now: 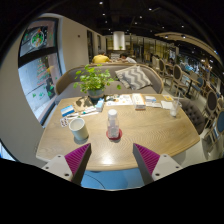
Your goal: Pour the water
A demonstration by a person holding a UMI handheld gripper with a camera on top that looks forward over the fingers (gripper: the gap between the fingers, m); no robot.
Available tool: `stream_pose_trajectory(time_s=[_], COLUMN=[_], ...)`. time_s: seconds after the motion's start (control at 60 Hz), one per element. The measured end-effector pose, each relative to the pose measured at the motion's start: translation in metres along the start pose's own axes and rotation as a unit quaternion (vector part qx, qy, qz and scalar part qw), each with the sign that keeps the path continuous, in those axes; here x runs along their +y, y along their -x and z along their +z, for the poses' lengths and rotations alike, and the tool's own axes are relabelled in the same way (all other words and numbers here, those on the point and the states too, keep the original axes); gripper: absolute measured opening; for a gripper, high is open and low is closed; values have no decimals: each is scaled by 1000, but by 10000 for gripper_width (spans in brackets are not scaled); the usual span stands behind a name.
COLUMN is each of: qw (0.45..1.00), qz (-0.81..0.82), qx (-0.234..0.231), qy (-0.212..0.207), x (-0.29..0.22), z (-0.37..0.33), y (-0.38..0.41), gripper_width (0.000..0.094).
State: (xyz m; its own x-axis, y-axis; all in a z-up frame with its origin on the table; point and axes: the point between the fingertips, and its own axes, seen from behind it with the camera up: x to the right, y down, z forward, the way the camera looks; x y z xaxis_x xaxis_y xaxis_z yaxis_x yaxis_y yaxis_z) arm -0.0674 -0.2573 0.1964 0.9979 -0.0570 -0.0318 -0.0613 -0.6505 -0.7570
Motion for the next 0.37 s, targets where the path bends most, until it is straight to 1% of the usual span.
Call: stream_pose_trajectory(time_s=[0.2, 0.367], qw=[1000, 1000], qz=[-15, -21], qx=[14, 15], qy=[-6, 3], x=[0, 5], z=[-17, -20], y=[-13, -22], gripper_width=[857, 855])
